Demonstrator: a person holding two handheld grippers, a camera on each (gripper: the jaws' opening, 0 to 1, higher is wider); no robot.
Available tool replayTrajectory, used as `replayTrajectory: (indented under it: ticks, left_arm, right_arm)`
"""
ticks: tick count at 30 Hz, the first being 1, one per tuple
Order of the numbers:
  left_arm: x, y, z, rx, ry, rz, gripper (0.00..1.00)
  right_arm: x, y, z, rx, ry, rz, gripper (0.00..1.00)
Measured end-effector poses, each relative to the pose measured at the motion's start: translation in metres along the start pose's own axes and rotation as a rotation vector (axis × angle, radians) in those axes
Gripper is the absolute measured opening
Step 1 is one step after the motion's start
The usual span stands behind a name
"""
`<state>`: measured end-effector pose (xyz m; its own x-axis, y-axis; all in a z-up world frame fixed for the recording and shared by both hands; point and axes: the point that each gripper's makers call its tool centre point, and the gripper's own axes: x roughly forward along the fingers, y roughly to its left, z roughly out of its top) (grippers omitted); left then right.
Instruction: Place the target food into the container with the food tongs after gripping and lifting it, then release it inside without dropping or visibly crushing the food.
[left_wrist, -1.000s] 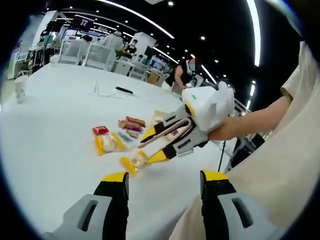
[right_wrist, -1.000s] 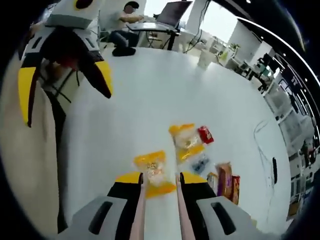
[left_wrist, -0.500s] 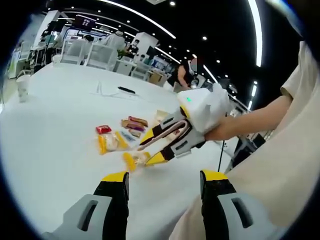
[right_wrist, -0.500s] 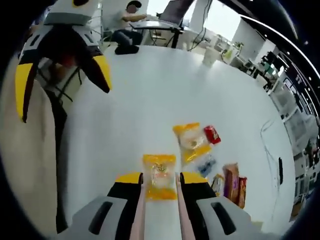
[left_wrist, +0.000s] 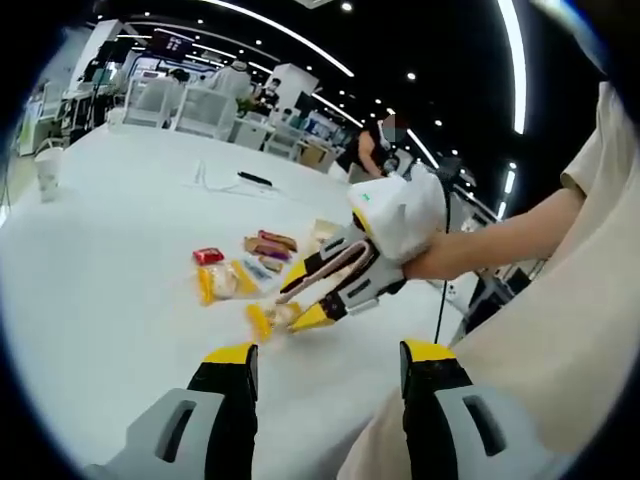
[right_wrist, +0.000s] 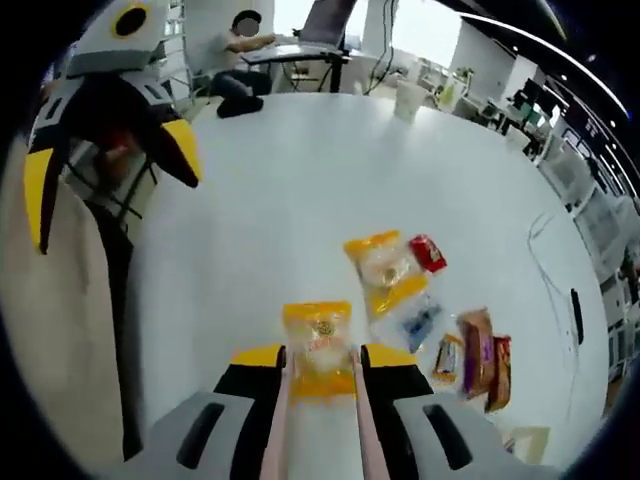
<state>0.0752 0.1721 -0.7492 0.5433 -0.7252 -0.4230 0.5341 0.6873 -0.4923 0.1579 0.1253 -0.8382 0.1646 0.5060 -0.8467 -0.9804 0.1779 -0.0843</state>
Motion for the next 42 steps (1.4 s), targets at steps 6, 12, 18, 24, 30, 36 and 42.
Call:
replayTrajectory:
  ticks: [6,12,18,24,30,36,42]
  left_arm:
    - [-0.0001,0.0025,0.0010,-0.001,0.001,0.006,0.57]
    - [0.0029,0.0017,0.0008,-0.001,0.004,0.002,0.57]
    - [0.0051,0.0003,0.0009,0.000,0.005,-0.005,0.57]
    - [0.0025,0.0010,-0.0002,-0.001,0.005,-0.001,0.57]
    - [0.0022,-0.0003,0.0007,0.001,0.003,0.000,0.57]
    - [0.0033,-0.0024,0.0012,0.007,0.002,-0.003,0.57]
    - [0.0036,-0.0040,0.0009,0.010,0.000,-0.005,0.57]
  right_arm:
    - [0.0032,-0.0011,-0.0022,0.021,0.000,0.003,0.29]
    - [0.0035,-0.0029,-0.0080,0.095,-0.007,0.001,0.28]
    - [0.0034,-0.0035,-0.0078,0.128,-0.011,-0.007,0.26]
    - [0.0039,-0.0030,-0.0067,0.147,-0.012,-0.004,0.25]
    - [0.0031,-0.0010,-0.0068,0.157,-0.014,0.000,0.24]
    - [0.0001,0.0024,-0.0076,0.161,-0.017,0.000,0.24]
    - [-0.0045,0.0032,-0.0094,0.179,-0.027,-0.005,0.24]
